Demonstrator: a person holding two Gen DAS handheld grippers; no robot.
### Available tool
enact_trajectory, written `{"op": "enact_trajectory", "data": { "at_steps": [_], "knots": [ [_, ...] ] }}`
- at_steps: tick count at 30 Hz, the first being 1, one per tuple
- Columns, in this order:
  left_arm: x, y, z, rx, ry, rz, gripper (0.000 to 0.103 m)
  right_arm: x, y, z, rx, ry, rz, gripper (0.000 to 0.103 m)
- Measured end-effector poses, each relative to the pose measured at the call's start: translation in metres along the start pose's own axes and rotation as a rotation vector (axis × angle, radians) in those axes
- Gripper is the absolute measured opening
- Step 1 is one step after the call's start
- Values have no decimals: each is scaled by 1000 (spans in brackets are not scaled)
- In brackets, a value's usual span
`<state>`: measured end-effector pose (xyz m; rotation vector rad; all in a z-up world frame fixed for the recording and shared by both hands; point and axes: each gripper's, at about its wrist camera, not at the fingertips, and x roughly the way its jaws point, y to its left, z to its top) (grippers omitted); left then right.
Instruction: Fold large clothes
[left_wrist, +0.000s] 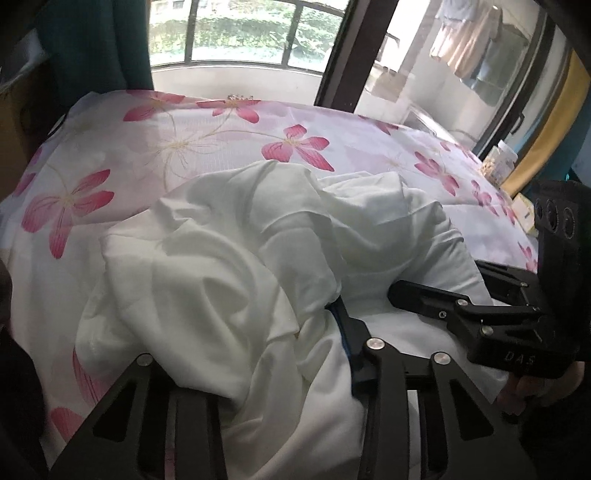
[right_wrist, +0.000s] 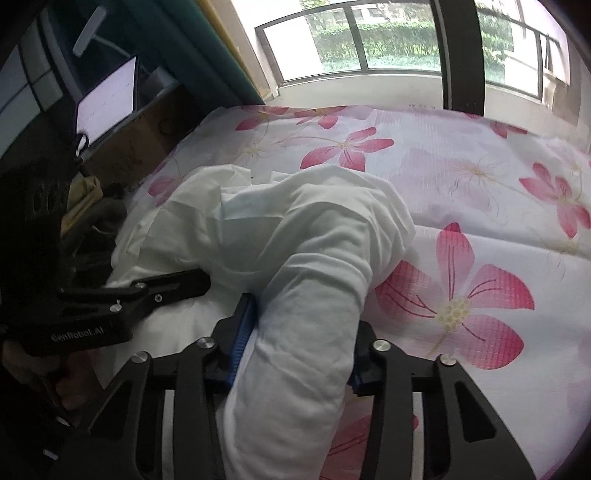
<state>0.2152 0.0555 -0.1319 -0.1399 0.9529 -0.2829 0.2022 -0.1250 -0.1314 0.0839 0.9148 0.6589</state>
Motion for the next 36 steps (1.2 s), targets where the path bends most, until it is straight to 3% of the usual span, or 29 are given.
{"op": "enact_trajectory", "data": {
  "at_steps": [10,13,18,21,24,26,27,32,33,34,36],
  "knots": [
    [-24,-4,-9,-50,-42,-51,18,-16,17,0,-11,-30,23,26],
    [-25,-8,-14,-46,-49,-56,18,-18,18,-3,-9,-28,15,24],
    [-18,-6,-10,-45,-21,-48,27,-14,7,-11,42,-7,19,27],
    [-16,-10,-4,-1,2,31,40,-11,-1,-12,73,3,16,35],
    [-8,0,-1,-24,25,49,55,-9,-6,-11,91,0,37,45],
    [-4,9,0,-38,35,63,73,-8,-6,-9,82,-1,48,49],
    [-1,12,-1,-36,33,55,76,-8,-6,-9,78,-4,52,52],
    [-1,13,1,24,56,16,77,-4,-4,-6,56,-3,72,58],
    [0,12,2,38,61,11,77,-3,-3,-6,46,-6,67,56],
    [1,12,2,50,62,5,76,-2,-2,-7,37,-10,60,48],
    [2,7,2,69,60,-35,56,0,1,-6,39,-10,71,36]
  ]
}}
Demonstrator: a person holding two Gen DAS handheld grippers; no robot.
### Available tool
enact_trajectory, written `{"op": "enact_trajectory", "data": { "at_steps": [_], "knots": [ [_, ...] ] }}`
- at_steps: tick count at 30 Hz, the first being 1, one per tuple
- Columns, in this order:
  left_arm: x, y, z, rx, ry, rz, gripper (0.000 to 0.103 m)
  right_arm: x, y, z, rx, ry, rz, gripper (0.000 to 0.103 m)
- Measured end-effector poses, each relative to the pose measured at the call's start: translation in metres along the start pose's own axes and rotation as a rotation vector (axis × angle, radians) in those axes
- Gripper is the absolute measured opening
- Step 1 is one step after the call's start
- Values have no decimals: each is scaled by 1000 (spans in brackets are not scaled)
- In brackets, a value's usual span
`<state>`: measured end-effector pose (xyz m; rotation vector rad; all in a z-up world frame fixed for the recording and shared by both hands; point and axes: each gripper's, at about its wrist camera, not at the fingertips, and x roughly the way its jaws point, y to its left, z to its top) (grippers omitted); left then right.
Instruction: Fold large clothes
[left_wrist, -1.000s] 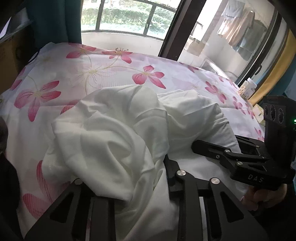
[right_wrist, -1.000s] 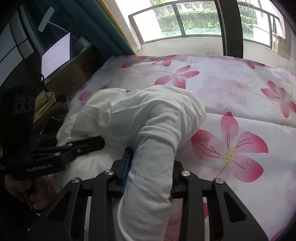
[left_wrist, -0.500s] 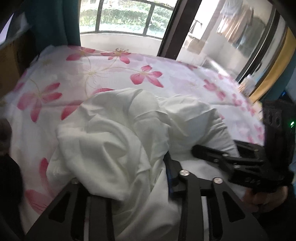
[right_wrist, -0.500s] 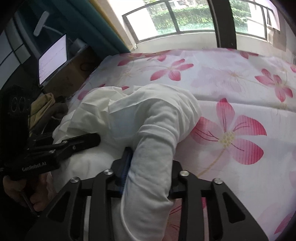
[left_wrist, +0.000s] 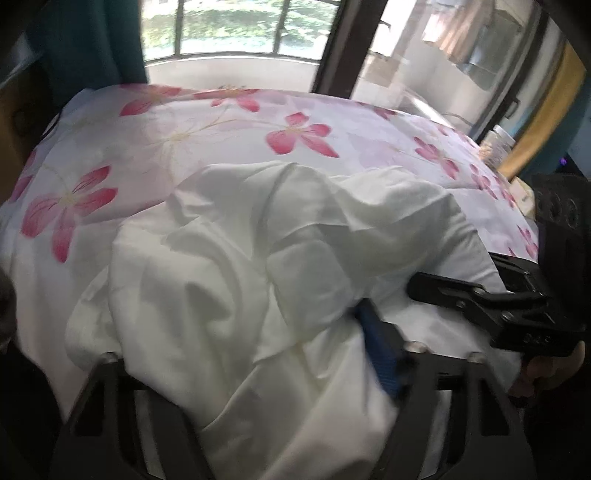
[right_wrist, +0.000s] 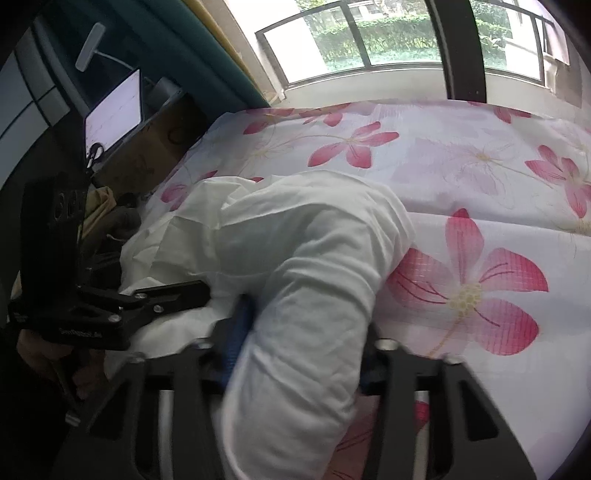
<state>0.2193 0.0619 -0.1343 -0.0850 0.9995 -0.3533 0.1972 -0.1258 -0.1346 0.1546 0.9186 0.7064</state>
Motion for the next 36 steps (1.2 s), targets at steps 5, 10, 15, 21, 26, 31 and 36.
{"op": "enact_trajectory", "data": {
  "at_steps": [5,10,15,21,26,31,36],
  "knots": [
    [-4,-13,0,16,-11,-48,19,-5,9,3,-11,-28,1,23],
    [-21,-12,-4,-36,-66,-93,18,-18,23,5,-43,-65,-10,20],
    [-49,-16,-12,-43,-130,-72,18,-32,39,6,-72,-92,-10,20],
    [-83,-20,-19,-43,-199,-47,18,-51,63,7,-117,-133,-4,20],
    [-113,-23,-26,-47,-268,-28,18,-68,86,8,-158,-172,2,20],
    [-141,-24,-35,-42,-318,-6,18,-82,110,10,-204,-208,13,20],
    [-166,-23,-44,-44,-363,9,18,-92,131,10,-236,-234,32,20]
  ]
}}
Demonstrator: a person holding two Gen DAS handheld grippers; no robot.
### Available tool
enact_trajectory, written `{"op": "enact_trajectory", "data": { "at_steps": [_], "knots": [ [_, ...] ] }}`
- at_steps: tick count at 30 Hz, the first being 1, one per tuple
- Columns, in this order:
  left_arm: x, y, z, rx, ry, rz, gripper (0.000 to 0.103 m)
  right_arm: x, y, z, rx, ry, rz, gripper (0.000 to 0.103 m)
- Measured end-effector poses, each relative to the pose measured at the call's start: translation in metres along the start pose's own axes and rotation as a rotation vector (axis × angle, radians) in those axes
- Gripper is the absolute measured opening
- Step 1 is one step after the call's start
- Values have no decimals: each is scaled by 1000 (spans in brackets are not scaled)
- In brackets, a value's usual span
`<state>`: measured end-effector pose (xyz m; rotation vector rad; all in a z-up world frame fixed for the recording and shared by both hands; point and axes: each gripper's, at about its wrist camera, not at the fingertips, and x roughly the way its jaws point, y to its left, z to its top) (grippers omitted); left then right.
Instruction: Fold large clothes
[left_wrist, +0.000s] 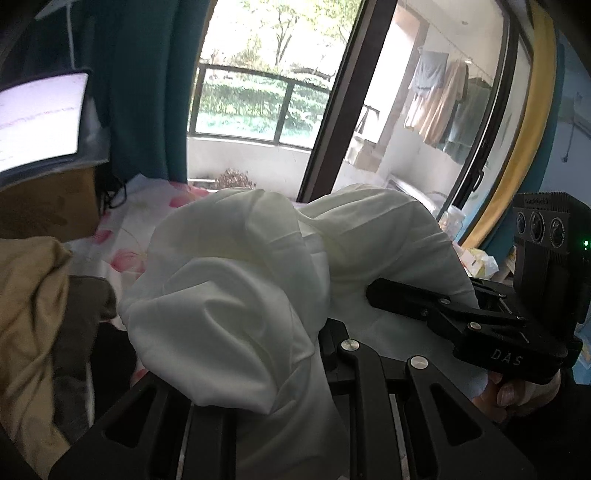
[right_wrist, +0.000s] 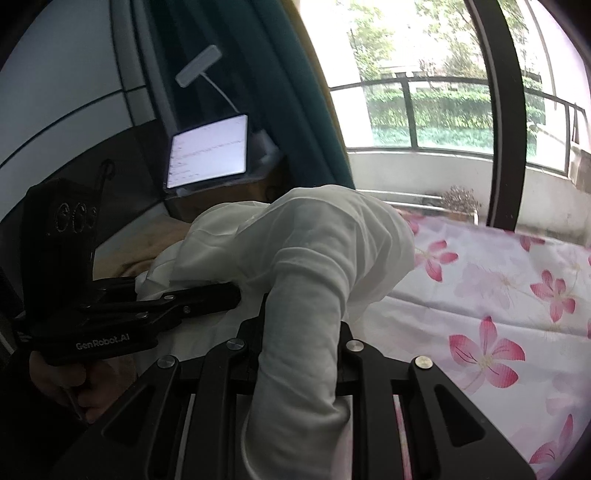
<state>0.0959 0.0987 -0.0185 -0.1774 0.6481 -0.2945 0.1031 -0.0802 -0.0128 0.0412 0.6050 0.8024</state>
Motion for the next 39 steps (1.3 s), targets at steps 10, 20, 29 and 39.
{"op": "enact_trajectory", "data": {
  "at_steps": [10,20,29,39],
  "knots": [
    [-50,14,-12,5,-50,45,19,-7,44,2,-34,-21,56,20],
    [-76,29,-28,12,-41,85,19,-3,77,-10,-41,-17,93,20],
    [-72,44,-54,-3,36,102,19,17,91,-36,-11,34,106,20],
    [-22,67,-85,-54,161,82,19,55,58,-77,133,140,81,21]
  ]
}}
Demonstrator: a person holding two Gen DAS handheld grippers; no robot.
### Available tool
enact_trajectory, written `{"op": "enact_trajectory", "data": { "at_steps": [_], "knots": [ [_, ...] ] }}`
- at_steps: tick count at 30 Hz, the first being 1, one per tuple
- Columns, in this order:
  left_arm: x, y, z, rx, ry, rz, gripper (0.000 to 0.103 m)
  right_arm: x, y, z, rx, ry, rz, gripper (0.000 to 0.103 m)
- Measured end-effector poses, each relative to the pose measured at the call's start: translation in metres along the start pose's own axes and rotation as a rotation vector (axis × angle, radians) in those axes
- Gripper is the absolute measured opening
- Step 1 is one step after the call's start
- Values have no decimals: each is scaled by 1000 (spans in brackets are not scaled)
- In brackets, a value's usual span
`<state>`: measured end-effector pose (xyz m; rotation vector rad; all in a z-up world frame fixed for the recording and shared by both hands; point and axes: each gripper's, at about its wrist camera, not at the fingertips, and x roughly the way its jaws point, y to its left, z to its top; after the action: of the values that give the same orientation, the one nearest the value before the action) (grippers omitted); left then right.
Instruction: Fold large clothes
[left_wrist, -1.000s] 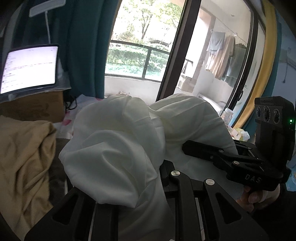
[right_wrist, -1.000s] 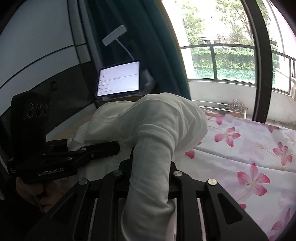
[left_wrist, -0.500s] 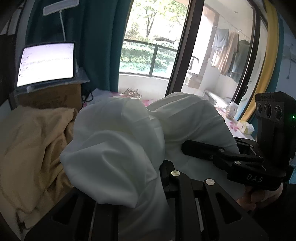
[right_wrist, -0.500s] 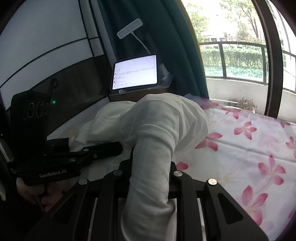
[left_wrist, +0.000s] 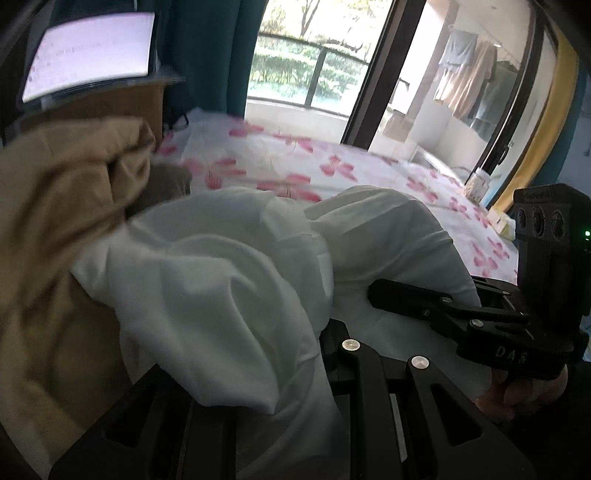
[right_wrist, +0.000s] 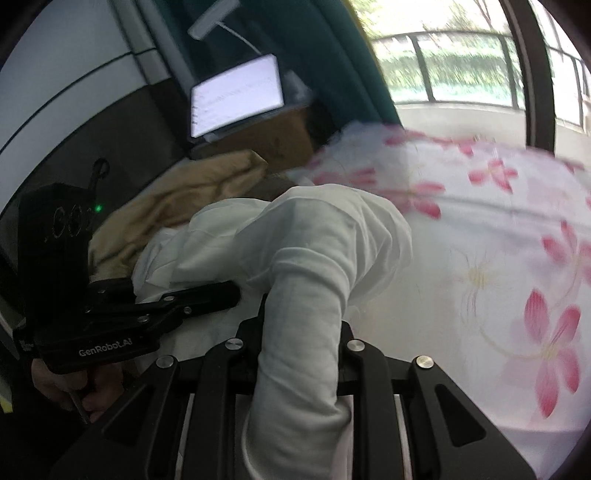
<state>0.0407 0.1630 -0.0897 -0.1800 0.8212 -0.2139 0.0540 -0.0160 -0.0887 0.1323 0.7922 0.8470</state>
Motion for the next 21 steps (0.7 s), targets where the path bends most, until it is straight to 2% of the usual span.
{"op": "enact_trajectory", "data": {
  "at_steps": [2,6,7,11,15,21],
  "knots": [
    [10,3,-4,-6,31,3,21,9,-12,-7,42,31,-5,23],
    [26,5,-12,2,96,35,28,24,-32,-19,117,90,-27,39],
    [27,5,-15,3,97,33,28,25,-36,-21,127,93,-26,45],
    [26,6,-17,-12,123,24,31,17,-42,-23,135,98,-20,54],
    [20,2,-17,-16,151,39,32,-6,-48,-21,130,75,-39,55],
    [-8,-2,-16,-45,148,77,33,-41,-51,-5,83,-15,-138,55]
  ]
}}
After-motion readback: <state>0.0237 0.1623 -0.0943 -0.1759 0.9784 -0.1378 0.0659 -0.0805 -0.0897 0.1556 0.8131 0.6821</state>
